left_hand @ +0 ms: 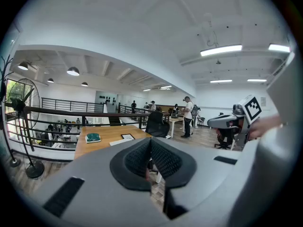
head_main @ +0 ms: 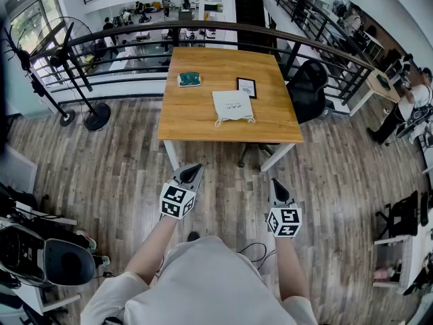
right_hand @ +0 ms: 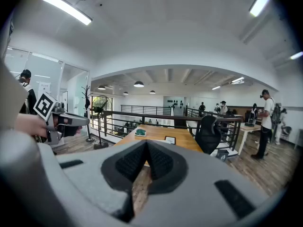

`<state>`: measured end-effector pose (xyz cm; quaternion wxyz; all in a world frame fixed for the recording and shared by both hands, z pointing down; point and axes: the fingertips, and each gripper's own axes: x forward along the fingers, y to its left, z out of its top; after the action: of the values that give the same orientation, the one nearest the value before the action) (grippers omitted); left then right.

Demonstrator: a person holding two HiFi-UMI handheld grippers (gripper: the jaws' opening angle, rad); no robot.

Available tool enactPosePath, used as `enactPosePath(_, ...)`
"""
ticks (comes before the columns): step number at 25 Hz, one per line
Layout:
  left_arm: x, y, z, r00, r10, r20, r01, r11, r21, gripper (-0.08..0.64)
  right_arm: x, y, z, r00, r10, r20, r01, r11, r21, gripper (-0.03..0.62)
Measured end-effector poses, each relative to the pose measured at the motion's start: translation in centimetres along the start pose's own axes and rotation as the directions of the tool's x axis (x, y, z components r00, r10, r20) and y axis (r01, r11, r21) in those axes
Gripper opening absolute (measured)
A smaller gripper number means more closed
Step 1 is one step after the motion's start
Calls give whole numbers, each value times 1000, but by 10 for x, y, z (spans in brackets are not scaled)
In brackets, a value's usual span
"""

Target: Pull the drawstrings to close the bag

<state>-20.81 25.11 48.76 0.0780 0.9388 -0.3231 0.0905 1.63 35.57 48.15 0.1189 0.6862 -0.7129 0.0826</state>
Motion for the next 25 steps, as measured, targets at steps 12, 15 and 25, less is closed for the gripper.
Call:
enactPosePath(12,3,0,-8,1000,1,-3,-1,1000,-4,-8,3,-4,-6,1000,-6,10,6,1000,23,2)
enactPosePath(15,3,5,-7,1000,-3,-5,3,1000,-8,-6,5,-2,-4,1000,-10,21,9,999,42,2)
enactPosePath(25,9,25,-7,1000,-30,5,30,999,-21,-8,17,10,-3,1000,-17,27,15,999,52,2)
